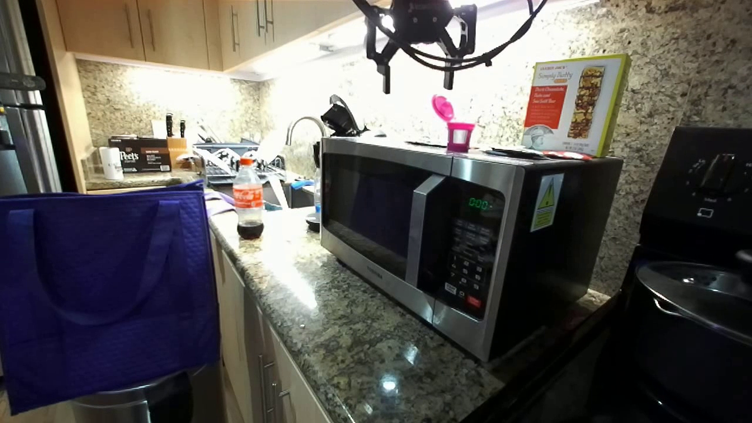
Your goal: Close the microwave door, place the pink jar on the counter, then put the coca-cola bottle in the bag
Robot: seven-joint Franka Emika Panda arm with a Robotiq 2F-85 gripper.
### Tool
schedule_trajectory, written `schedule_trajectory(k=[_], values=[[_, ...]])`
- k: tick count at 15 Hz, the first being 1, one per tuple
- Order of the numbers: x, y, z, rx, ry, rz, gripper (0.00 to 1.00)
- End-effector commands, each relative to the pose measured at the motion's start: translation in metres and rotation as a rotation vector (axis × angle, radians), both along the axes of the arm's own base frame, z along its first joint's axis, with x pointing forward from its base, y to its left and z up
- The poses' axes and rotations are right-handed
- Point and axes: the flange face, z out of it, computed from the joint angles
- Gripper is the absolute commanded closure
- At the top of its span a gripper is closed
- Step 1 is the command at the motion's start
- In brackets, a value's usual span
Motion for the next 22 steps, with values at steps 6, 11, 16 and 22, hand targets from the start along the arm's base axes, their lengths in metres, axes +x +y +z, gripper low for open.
schedule_trajectory(k=[6,11,16,22], values=[[0.042,0.002,-0.014,-0.061,-0.042,0.127,0.0],[0.054,0.002,-0.033,-0.07,-0.005,0.097,0.0],[0.059,-0.002,-0.042,-0.13,0.037,0.034,0.0],[0.063,0.0,-0.05,-0.146,0.063,0.033,0.47]])
